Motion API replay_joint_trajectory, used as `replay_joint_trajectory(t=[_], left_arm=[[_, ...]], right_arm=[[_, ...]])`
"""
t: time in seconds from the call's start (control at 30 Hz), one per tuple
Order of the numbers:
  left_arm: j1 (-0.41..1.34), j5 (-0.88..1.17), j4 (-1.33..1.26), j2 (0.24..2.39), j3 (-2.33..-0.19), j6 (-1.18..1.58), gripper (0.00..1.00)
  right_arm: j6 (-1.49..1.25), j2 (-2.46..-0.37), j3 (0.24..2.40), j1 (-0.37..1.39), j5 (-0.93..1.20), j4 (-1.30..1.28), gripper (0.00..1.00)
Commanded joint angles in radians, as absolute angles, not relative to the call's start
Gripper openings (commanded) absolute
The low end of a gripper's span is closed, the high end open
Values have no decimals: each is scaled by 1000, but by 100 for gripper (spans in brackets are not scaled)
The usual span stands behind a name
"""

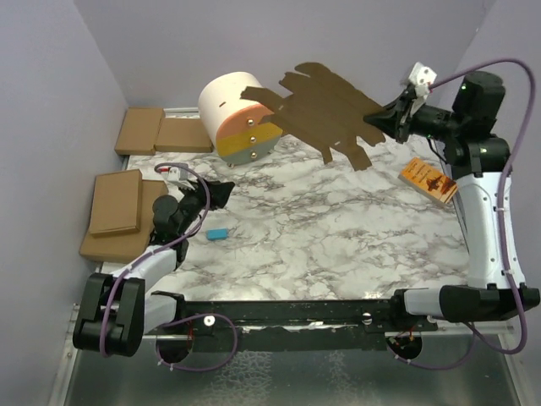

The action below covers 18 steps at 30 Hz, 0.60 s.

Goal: Fold the paper box

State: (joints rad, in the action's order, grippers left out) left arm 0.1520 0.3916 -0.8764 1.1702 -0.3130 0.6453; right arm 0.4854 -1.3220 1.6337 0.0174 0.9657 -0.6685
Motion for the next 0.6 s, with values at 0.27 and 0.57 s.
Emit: replay_joint_trajectory(t=[0.27, 0.57], left_arm=[[156, 413, -1506, 1293, -342, 823, 42], [236, 582, -1782, 1370, -405, 881, 55]], right_arm=[[-79, -1368, 1911, -3, 1350, -460, 1], [-289, -1366, 1838, -39, 1403, -272, 1]])
